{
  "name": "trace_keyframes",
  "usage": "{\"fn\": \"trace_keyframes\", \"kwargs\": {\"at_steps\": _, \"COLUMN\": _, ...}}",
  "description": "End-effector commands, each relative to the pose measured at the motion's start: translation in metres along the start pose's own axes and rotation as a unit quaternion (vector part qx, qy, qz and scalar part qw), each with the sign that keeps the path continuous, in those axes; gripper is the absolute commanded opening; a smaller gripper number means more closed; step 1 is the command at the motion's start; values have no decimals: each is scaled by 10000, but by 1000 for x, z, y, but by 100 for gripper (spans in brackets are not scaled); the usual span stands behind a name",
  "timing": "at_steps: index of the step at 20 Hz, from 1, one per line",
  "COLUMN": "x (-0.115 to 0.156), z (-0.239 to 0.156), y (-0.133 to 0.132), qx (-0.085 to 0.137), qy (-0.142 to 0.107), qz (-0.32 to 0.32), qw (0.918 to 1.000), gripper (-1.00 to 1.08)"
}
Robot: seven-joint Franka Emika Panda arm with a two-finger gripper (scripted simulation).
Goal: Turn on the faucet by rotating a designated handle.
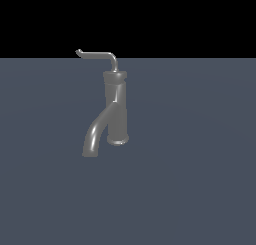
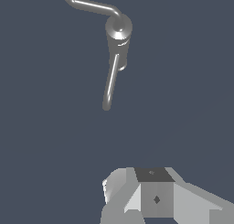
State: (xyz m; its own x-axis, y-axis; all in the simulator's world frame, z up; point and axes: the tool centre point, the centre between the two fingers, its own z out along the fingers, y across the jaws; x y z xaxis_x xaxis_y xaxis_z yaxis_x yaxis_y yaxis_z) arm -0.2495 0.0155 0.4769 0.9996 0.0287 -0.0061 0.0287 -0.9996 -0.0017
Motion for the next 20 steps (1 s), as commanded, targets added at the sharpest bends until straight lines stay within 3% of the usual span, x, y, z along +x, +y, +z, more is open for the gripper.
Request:
{"fn": "trace_keyframes", "kwargs": {"at_steps": 1, "x": 0, "z": 0, "y": 0, "qx": 0, "qy": 0, "qz": 0, "qw": 10000, "gripper": -100}}
{"fn": "trace_keyframes", "kwargs": {"at_steps": 20, "x": 11, "z": -7, "y": 11, "qx": 56, "qy": 67, "qz": 126, "qw": 9999, "gripper": -100}}
